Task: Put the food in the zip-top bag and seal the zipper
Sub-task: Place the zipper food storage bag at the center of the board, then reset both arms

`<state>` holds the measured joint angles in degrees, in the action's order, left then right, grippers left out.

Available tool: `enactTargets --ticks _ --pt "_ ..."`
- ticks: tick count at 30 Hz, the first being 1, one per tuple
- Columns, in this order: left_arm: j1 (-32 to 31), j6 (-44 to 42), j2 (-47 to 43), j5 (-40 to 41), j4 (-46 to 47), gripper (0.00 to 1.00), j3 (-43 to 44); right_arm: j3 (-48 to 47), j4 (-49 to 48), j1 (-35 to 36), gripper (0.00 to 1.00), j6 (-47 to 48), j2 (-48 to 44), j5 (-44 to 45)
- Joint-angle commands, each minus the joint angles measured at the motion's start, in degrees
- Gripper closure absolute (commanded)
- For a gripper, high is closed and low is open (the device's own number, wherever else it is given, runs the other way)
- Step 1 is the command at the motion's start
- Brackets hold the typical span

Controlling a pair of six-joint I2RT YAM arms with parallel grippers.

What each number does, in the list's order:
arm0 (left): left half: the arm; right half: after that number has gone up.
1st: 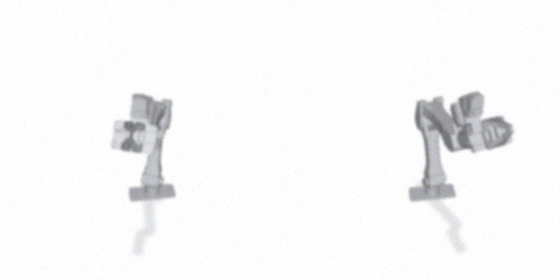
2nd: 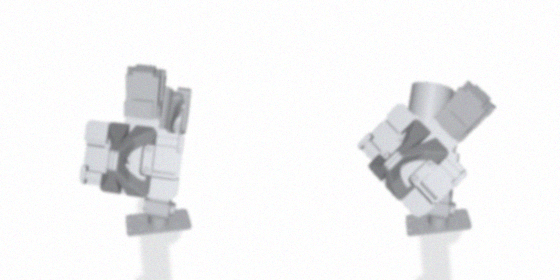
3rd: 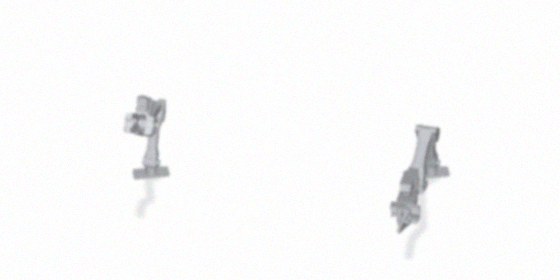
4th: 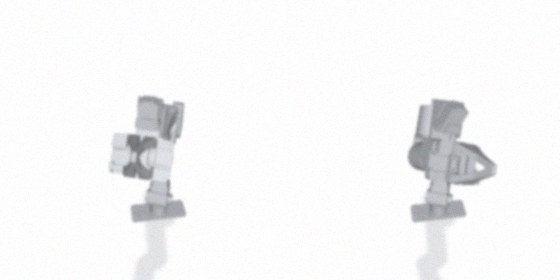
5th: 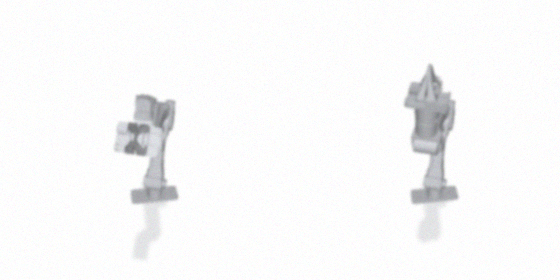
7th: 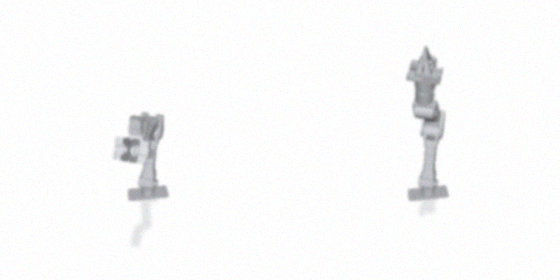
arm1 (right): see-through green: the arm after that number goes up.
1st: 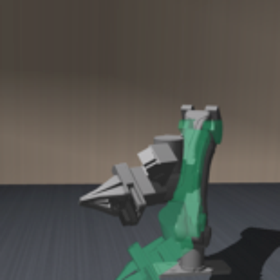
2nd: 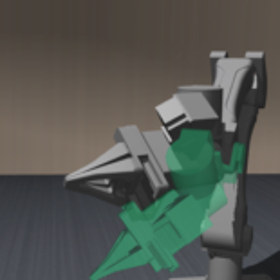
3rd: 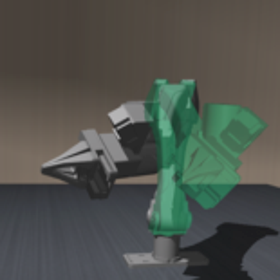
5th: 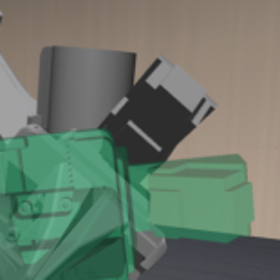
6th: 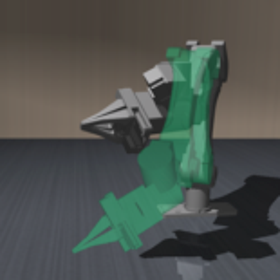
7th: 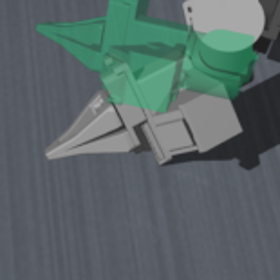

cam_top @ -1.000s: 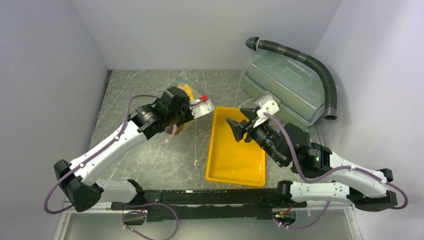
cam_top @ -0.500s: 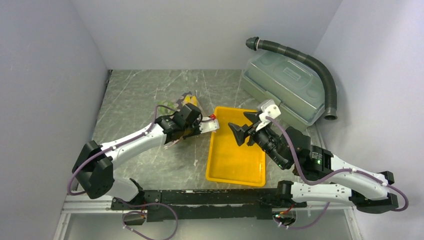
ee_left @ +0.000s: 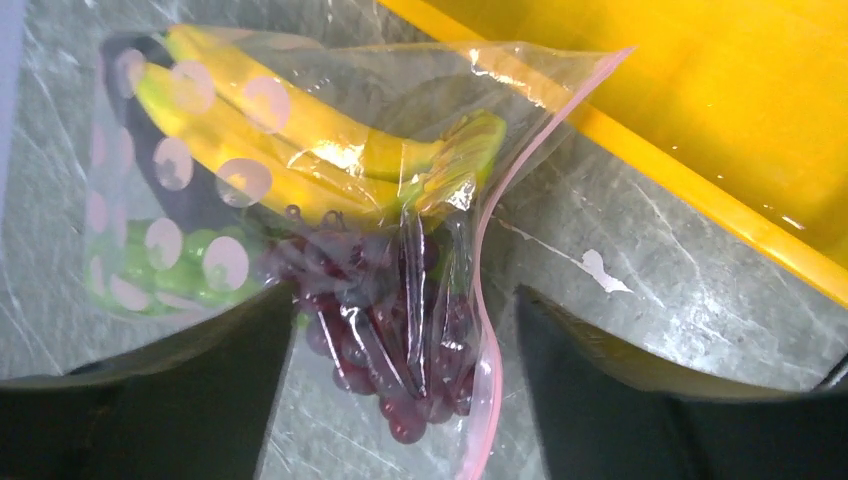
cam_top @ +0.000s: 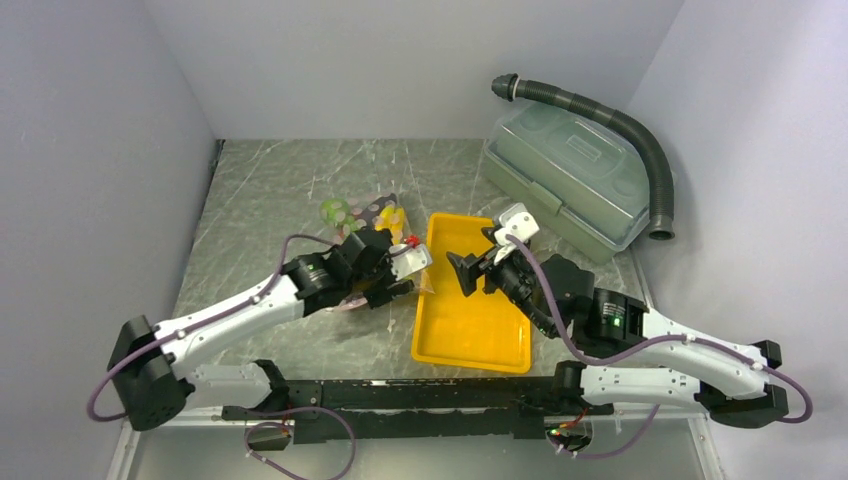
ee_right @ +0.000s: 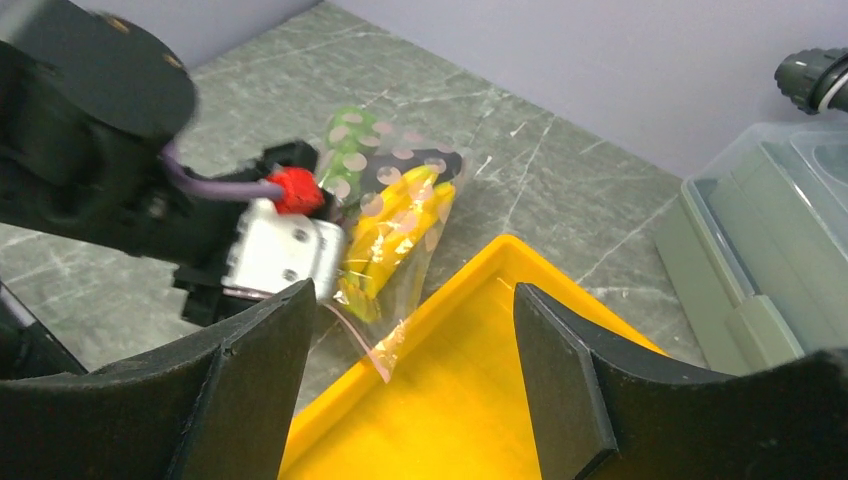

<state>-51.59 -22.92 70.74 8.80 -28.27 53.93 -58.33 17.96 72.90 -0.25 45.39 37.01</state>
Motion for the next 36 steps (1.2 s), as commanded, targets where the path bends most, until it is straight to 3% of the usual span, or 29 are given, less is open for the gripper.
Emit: enactTargets --ticks 1,7,14,19,27,36 --pt "-0.6 7.8 -6.3 -3.7 0.7 0.03 -1.0 0.8 -1.9 -1.2 0.24 -0.7 0.5 -0.6" --pt "-0.8 12.7 -10.5 -6.1 -2.6 0.0 -0.7 2.5 -2.4 -6.0 0.22 -2.3 1.3 -4.8" --pt "-0.7 19.9 -14.6 -0.6 -4.4 0.0 -0.5 6.1 -4.6 -13.3 0.19 -3.9 2.3 -9.9" --pt "0.6 27.4 -12.5 3.1 -9.3 0.0 3.8 7.2 -4.4 -18.6 0.15 -6.1 4.1 -12.4" --pt "13.5 33.1 -7.6 -1.7 -12.0 0.0 10.1 8.7 -3.0 -33.5 0.13 -12.6 4.5 -21.8" --pt "29.1 38.6 -11.0 -6.9 -7.9 0.0 10.3 13.9 -4.9 -57.1 0.12 -21.8 0.3 -43.6"
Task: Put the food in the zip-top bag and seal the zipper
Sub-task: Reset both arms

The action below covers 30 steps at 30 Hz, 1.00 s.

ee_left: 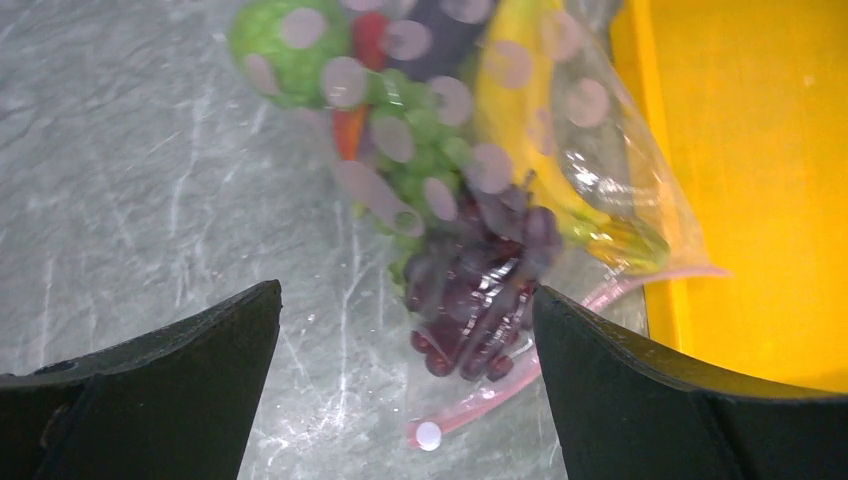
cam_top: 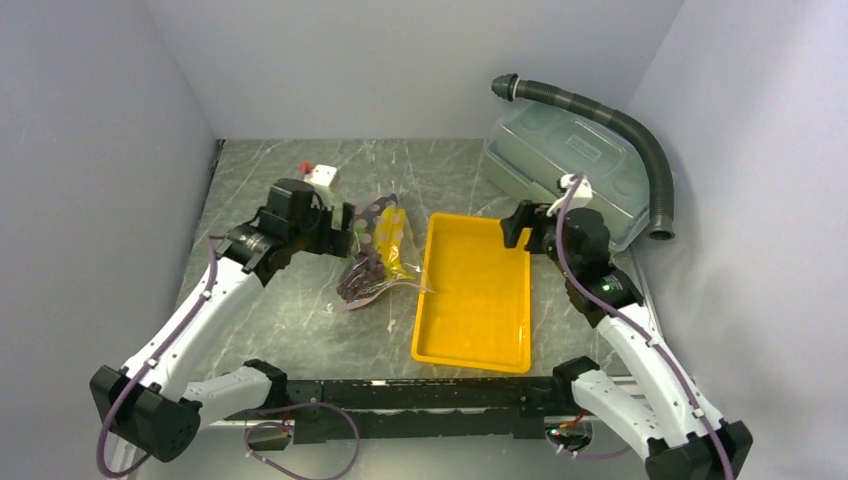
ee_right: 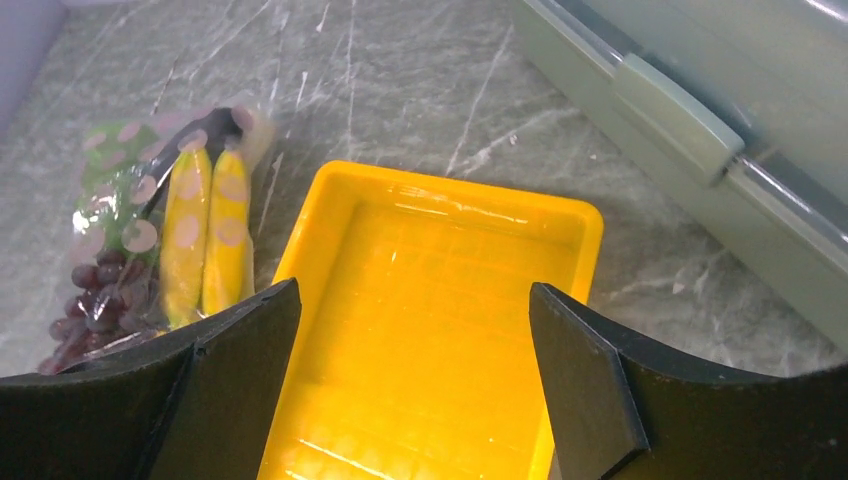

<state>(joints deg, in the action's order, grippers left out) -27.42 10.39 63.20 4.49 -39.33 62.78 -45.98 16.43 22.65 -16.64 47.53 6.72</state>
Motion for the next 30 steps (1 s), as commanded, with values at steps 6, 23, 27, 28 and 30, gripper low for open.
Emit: enactTargets --ticks 6,23,27,28,30 --pt "6.4 4.7 -10.4 1.1 5.5 0.0 -1.7 5.4 -5.9 -10.5 0.11 -4.2 -4.9 -18.9" --pt "6.4 0.2 -24.6 -5.2 13.1 0.0 -10.7 16.3 -20.7 -9.2 0.0 -2.2 -20.0 -28.6" --pt "6.4 0.2 -25.5 -4.6 13.4 0.0 -11.0 16.8 -22.0 -8.5 0.0 -1.9 -21.2 -29.9" --pt "6.4 0.3 -25.5 -4.6 13.4 0.0 -11.1 16.8 -22.0 -8.4 0.0 -1.8 -21.3 -30.0" --pt "6.4 0.0 -24.5 -4.6 13.3 0.0 -10.6 16.8 -22.1 -8.2 0.0 -1.7 -21.6 -30.3"
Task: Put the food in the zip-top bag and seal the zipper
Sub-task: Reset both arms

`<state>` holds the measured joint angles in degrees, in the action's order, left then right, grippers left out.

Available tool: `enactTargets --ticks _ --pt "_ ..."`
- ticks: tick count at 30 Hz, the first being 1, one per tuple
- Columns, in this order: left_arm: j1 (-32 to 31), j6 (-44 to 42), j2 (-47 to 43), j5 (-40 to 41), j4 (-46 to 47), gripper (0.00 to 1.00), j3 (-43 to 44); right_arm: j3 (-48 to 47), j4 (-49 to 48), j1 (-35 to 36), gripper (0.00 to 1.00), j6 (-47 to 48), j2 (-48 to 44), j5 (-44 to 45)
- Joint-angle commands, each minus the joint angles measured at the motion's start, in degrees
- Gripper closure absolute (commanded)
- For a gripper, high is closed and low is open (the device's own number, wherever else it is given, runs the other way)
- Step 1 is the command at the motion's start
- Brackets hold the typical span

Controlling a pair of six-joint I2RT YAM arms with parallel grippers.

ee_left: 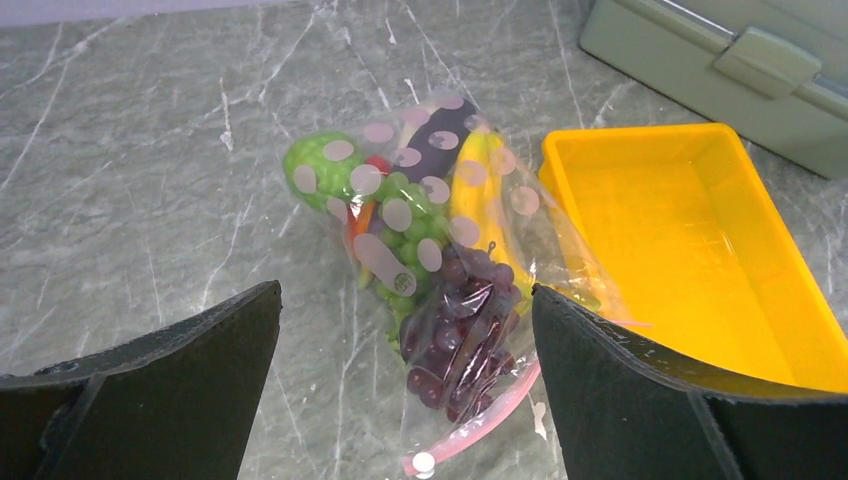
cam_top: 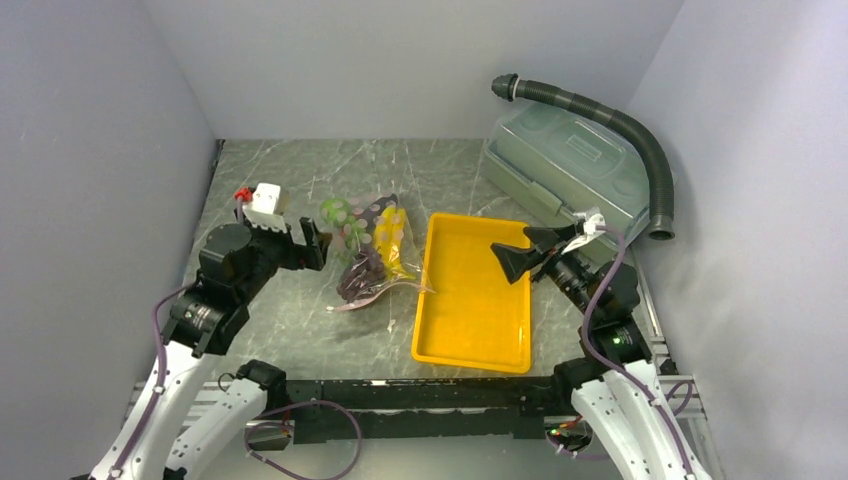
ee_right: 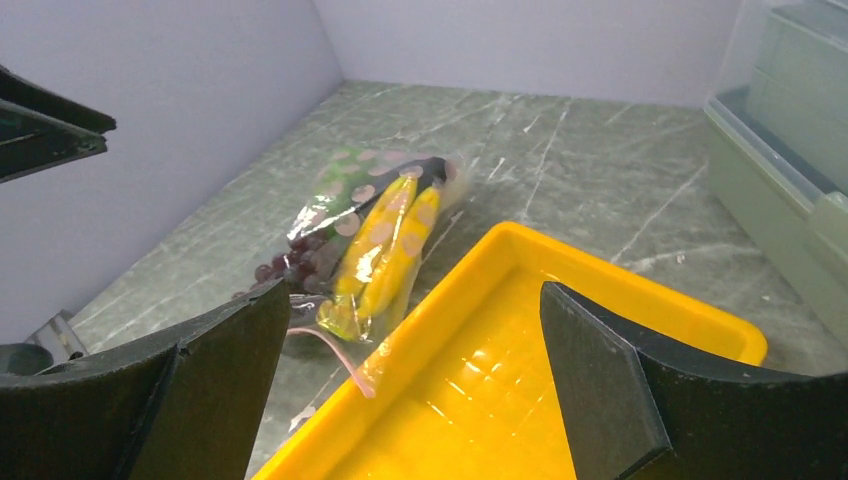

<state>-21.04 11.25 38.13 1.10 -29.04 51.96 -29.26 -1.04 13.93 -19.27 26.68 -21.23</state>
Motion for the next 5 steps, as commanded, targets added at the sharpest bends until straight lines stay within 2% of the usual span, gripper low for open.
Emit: enactTargets --ticks 1,5 --pt "0.0 -0.3 1.8 -1.2 1.9 0.0 0.9 0.1 -4.7 0.6 0.0 1.0 -0.8 -2.5" --pt "0.0 0.0 4.1 -2.7 1.1 0.0 1.9 0.1 -4.8 0.8 0.0 1.1 -0.5 -2.8"
